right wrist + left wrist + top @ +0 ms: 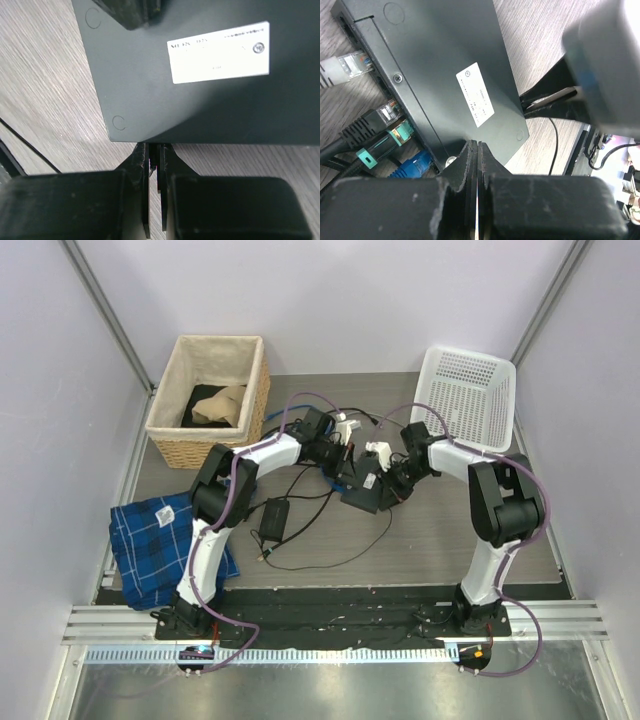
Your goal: Pull the plug from the switch port
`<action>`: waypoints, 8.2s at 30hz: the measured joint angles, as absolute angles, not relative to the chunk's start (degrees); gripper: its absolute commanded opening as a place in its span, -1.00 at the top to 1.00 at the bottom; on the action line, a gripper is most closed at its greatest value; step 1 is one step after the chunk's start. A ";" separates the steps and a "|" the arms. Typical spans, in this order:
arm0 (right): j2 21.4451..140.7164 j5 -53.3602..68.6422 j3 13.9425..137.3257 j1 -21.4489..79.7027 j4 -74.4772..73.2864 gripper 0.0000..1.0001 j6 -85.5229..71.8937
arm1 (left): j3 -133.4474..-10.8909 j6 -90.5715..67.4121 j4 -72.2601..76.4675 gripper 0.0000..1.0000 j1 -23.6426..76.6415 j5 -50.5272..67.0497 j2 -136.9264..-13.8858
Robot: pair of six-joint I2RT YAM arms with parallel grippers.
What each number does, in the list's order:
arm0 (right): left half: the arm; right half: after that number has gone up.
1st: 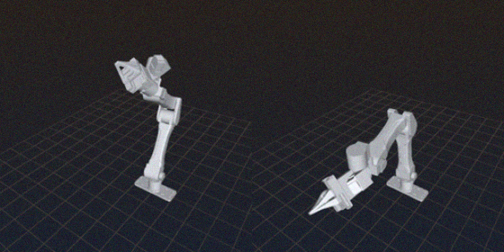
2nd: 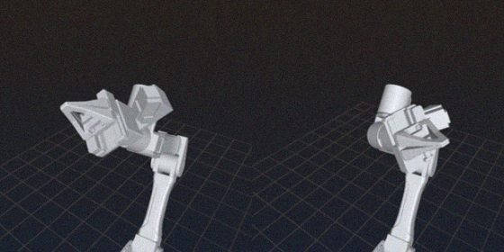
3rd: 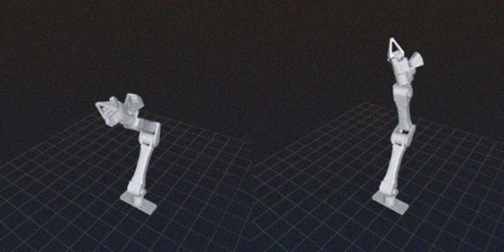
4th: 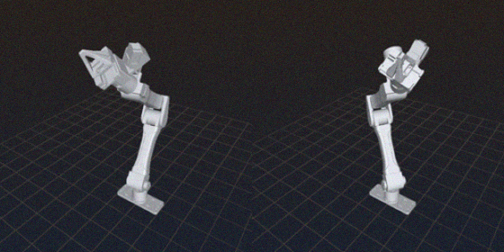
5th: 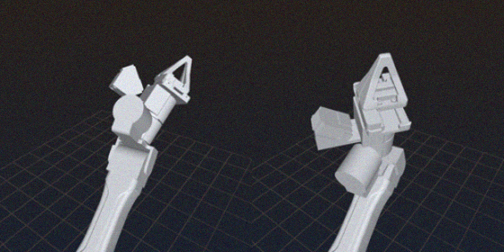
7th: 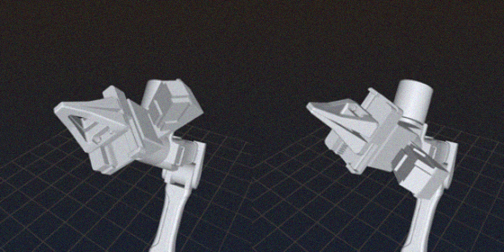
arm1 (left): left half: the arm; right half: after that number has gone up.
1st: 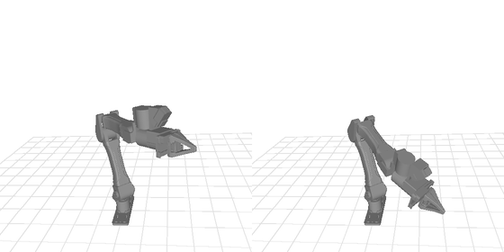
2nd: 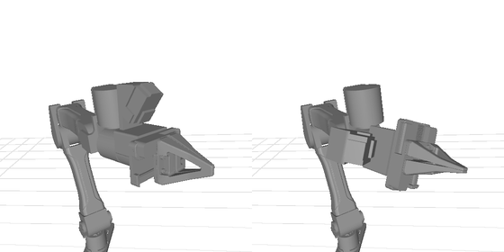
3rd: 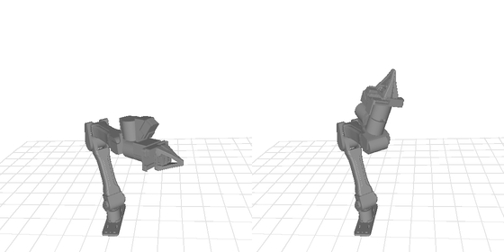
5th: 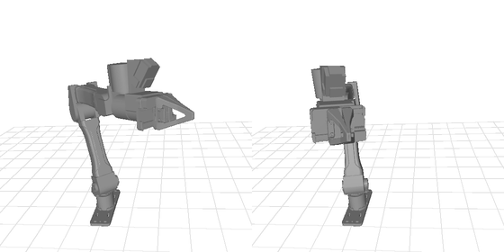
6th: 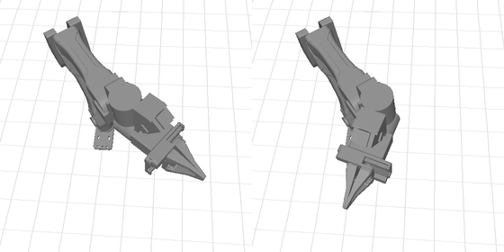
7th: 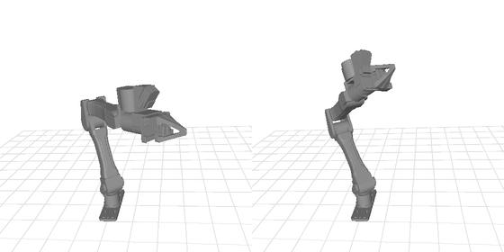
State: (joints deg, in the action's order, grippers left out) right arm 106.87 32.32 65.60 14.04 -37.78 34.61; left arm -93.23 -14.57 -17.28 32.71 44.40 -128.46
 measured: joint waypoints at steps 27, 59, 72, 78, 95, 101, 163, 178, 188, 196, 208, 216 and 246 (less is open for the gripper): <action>97.91 16.69 57.06 14.20 -27.99 0.98 30.79 | -92.38 -14.74 -19.27 0.99 30.61 46.96 -129.47; 104.36 21.56 64.16 20.88 -29.32 0.97 26.44 | -96.64 -22.98 -15.51 1.00 29.98 45.30 -131.79; 101.80 19.11 60.64 21.63 -25.58 0.97 22.70 | -96.64 -22.98 -15.35 1.00 30.00 44.77 -131.72; 100.88 19.88 60.58 21.08 -30.57 0.98 29.04 | -96.64 -22.96 -15.33 1.00 30.00 44.77 -131.72; 100.33 31.44 83.37 18.55 -47.72 0.97 24.80 | -88.95 -21.80 -15.68 -0.26 23.05 45.34 -118.24; 106.52 37.93 101.08 18.55 -40.51 0.97 7.68 | -76.36 -20.80 -6.85 -0.53 21.02 47.16 -102.52; 109.43 24.21 91.61 13.52 -34.17 -0.43 2.42 | -77.93 24.10 -51.72 -0.46 14.26 10.83 -90.50; 115.92 19.07 93.01 13.21 -36.97 -0.44 9.61 | -89.89 -3.16 -35.48 -0.46 23.83 29.23 -109.32; 113.71 18.65 89.21 12.99 -37.12 -0.43 11.27 | -101.97 -13.69 -31.14 -0.36 23.33 29.58 -124.75; 110.48 19.79 86.87 12.99 -37.91 -0.43 12.56 | -101.51 -17.45 -28.27 -0.15 23.33 30.15 -126.23; 108.20 19.81 84.20 12.99 -40.69 -0.42 15.57 | -99.18 -21.26 -22.63 0.11 24.97 37.89 -128.44; 106.96 20.71 83.70 12.99 -44.86 -0.22 17.98 | -96.03 -24.95 -17.50 -0.17 28.97 42.98 -128.55; 111.77 26.68 80.36 12.82 -47.62 0.49 13.67 | -58.57 -56.23 40.82 -0.41 35.03 40.45 -119.33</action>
State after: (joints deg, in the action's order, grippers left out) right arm 111.77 26.68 80.36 12.82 -47.62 13.67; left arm -58.57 -56.23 40.82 35.03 40.45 -119.33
